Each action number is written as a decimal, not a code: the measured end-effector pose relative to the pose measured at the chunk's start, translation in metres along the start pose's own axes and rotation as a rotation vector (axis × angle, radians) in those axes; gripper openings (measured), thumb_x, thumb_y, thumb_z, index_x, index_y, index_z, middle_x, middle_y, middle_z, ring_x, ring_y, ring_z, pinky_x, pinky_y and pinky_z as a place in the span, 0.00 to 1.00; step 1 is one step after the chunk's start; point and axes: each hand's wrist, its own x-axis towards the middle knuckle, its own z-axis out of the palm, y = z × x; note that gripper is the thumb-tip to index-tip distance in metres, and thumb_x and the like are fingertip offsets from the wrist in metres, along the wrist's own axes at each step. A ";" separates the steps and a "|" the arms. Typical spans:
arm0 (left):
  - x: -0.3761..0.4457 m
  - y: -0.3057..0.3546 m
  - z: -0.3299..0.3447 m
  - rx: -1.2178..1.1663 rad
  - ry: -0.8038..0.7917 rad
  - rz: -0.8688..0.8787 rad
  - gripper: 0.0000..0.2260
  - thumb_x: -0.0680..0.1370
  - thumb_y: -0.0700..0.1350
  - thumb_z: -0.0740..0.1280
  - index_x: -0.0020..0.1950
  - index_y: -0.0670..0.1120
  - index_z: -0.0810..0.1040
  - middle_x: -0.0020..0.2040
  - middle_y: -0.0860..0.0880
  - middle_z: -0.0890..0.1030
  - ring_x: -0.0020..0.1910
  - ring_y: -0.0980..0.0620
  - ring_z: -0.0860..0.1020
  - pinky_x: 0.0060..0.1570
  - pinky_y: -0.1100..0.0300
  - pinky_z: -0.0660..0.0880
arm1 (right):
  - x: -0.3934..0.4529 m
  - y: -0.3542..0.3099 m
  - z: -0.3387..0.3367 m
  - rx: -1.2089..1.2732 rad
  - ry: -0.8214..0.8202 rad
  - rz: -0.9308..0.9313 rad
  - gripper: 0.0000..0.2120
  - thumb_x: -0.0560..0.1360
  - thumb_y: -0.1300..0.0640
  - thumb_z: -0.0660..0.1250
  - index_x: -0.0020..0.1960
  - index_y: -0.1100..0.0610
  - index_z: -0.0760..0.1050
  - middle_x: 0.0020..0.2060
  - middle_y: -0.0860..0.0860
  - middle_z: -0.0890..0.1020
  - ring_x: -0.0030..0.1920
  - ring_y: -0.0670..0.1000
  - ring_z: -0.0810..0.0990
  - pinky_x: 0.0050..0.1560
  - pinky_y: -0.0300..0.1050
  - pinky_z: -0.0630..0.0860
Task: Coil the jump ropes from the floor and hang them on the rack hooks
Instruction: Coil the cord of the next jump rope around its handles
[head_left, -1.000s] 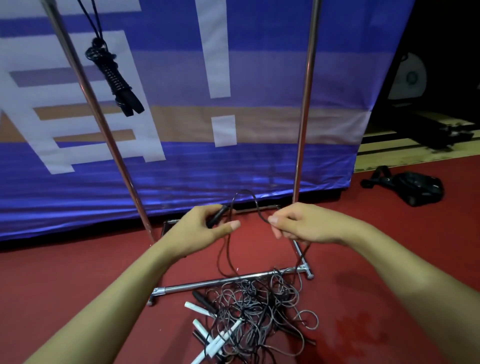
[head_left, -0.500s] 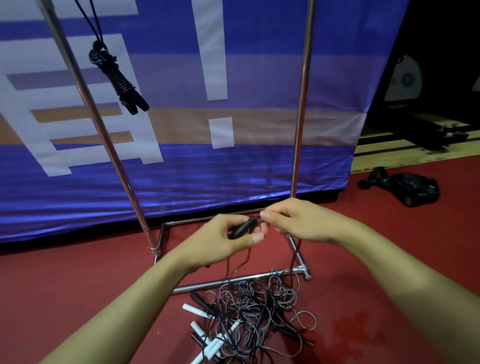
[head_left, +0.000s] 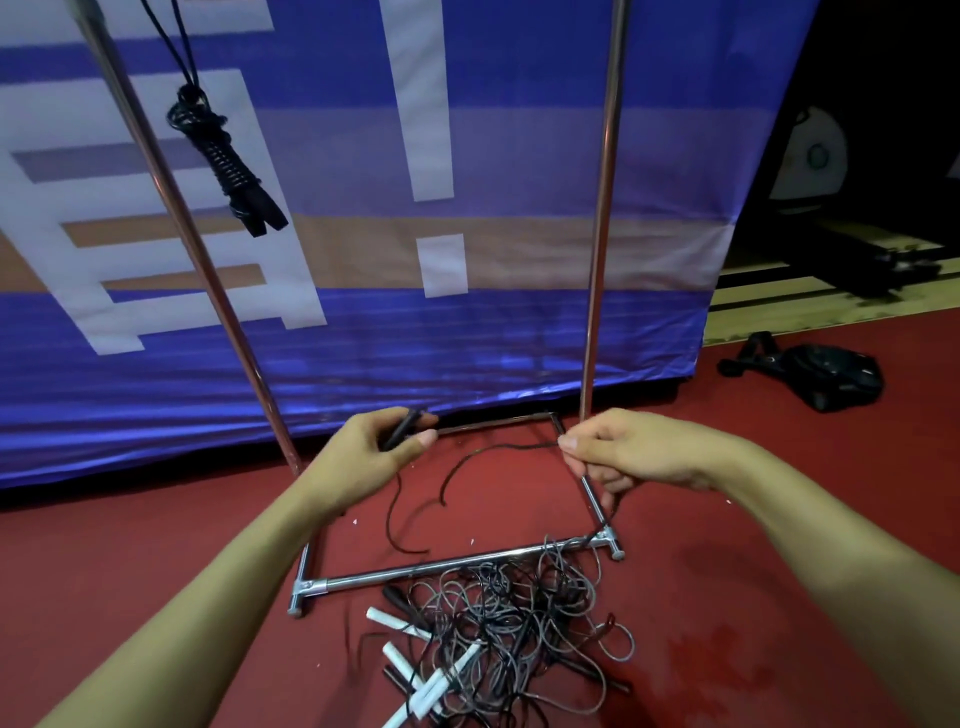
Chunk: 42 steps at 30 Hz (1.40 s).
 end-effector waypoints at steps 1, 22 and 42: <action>-0.003 0.012 0.007 -0.042 -0.031 0.038 0.07 0.80 0.46 0.72 0.57 0.50 0.85 0.41 0.65 0.84 0.40 0.72 0.78 0.45 0.74 0.72 | 0.002 -0.006 0.005 -0.011 0.001 -0.030 0.18 0.86 0.49 0.58 0.43 0.58 0.74 0.28 0.49 0.65 0.29 0.48 0.63 0.45 0.49 0.81; 0.003 -0.003 0.007 0.040 -0.024 0.038 0.06 0.80 0.50 0.73 0.56 0.56 0.82 0.37 0.55 0.82 0.36 0.62 0.75 0.43 0.69 0.72 | 0.000 0.002 -0.004 -0.083 0.072 -0.011 0.21 0.85 0.45 0.57 0.41 0.56 0.75 0.27 0.47 0.67 0.30 0.47 0.66 0.36 0.44 0.71; 0.013 -0.026 -0.007 0.262 0.162 -0.039 0.13 0.81 0.50 0.70 0.39 0.45 0.79 0.29 0.49 0.77 0.27 0.57 0.69 0.33 0.60 0.68 | 0.000 0.015 -0.012 -0.216 -0.056 0.224 0.22 0.79 0.38 0.66 0.40 0.55 0.73 0.30 0.51 0.73 0.29 0.48 0.71 0.37 0.45 0.80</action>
